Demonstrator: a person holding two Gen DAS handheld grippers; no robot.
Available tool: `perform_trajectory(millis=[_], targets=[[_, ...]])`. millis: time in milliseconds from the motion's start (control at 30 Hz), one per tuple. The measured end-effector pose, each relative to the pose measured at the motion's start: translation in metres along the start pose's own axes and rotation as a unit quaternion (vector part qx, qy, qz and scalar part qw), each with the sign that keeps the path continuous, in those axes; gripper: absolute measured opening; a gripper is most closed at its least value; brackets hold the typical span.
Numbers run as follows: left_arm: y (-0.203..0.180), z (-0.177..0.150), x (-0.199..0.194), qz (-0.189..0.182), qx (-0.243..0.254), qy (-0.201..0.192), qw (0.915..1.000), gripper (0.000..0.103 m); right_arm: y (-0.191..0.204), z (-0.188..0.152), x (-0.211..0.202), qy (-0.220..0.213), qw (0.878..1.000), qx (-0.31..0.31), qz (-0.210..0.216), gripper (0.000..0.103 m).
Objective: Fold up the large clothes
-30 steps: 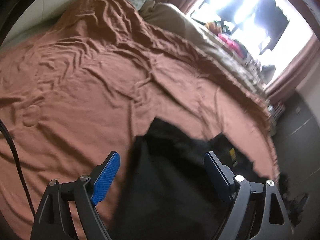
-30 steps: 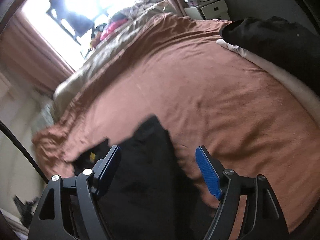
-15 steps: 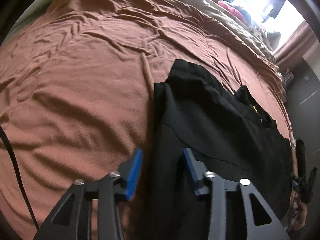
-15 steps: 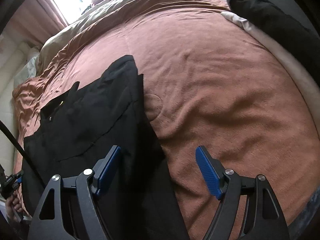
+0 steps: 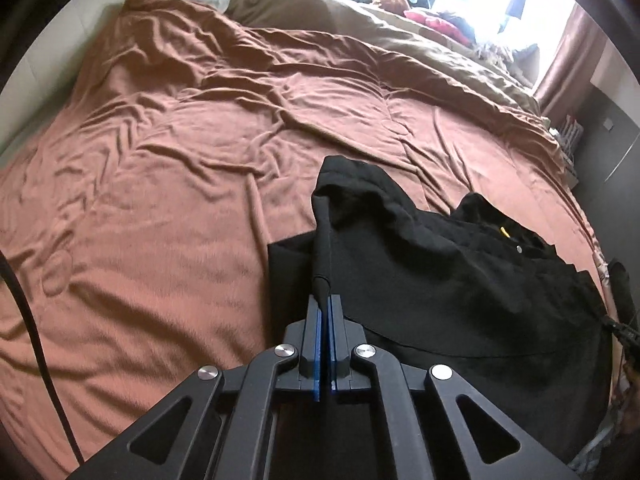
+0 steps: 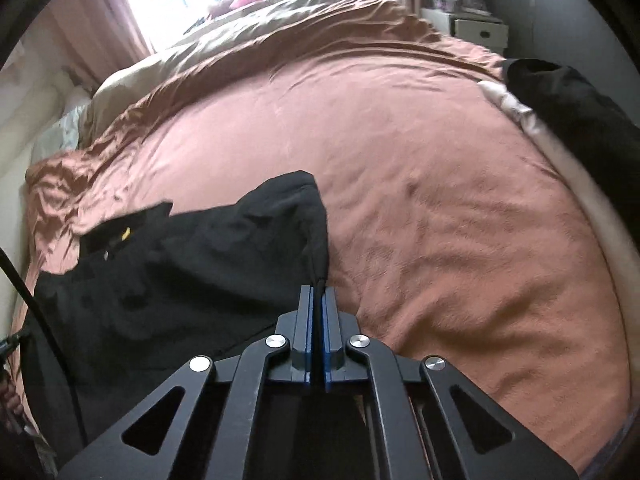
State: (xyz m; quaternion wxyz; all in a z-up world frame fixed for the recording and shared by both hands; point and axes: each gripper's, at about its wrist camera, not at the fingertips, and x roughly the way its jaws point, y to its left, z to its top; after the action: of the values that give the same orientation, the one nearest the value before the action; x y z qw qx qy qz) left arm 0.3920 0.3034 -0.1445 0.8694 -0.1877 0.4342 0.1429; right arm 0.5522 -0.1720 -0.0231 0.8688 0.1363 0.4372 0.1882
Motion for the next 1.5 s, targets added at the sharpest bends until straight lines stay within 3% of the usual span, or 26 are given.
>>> perform_trajectory(millis=[167,233,333,367,400,467,500,533,733,800,867,1200,1500], targets=[[0.003,0.003,0.029,0.022,0.005,0.023,0.9995,0.002,-0.006,-0.006,0.009,0.003,0.999,0.032,-0.014,0.0],[0.011,0.002,0.041,0.018,-0.016,0.045,0.9987,0.003,-0.003,-0.001,0.014,0.017,0.999,0.048,-0.016,0.0],[0.018,0.001,0.038,0.015,-0.038,0.052,0.9978,0.014,0.003,0.002,0.005,0.017,0.998,0.048,-0.024,0.002],[0.02,0.0,0.033,0.021,-0.039,0.048,0.9979,0.027,0.004,0.002,-0.001,0.014,0.999,0.045,-0.028,0.003],[0.021,-0.001,0.025,0.023,-0.038,0.039,0.9983,0.039,0.004,0.004,-0.006,0.012,0.999,0.043,-0.03,0.009],[0.026,-0.004,0.008,0.01,-0.043,0.019,0.9988,0.053,0.005,0.003,-0.019,0.009,0.999,0.042,-0.031,0.041],[0.027,-0.006,0.002,0.006,-0.046,0.016,0.9988,0.056,0.006,0.001,-0.027,0.004,0.999,0.043,-0.027,0.062],[0.03,-0.009,-0.005,-0.001,-0.051,0.013,0.9986,0.056,0.009,0.0,-0.036,-0.005,0.999,0.042,-0.024,0.065],[0.052,-0.032,-0.029,-0.037,-0.085,0.017,0.9956,0.058,0.028,-0.014,-0.079,-0.028,0.999,0.011,-0.021,0.065],[0.059,-0.045,-0.036,-0.048,-0.098,0.019,0.9939,0.068,0.033,-0.019,-0.089,-0.03,0.999,0.008,-0.012,0.065],[0.065,-0.057,-0.04,-0.059,-0.106,0.022,0.9924,0.071,0.041,-0.024,-0.1,-0.028,1.0,0.007,0.0,0.065],[0.086,-0.11,-0.058,-0.115,-0.146,0.039,0.9818,0.071,0.089,-0.05,-0.132,-0.017,0.998,-0.036,0.042,0.065],[0.091,-0.144,-0.062,-0.16,-0.16,0.061,0.9723,0.071,0.134,-0.079,-0.13,0.011,0.996,-0.067,0.064,0.06]])
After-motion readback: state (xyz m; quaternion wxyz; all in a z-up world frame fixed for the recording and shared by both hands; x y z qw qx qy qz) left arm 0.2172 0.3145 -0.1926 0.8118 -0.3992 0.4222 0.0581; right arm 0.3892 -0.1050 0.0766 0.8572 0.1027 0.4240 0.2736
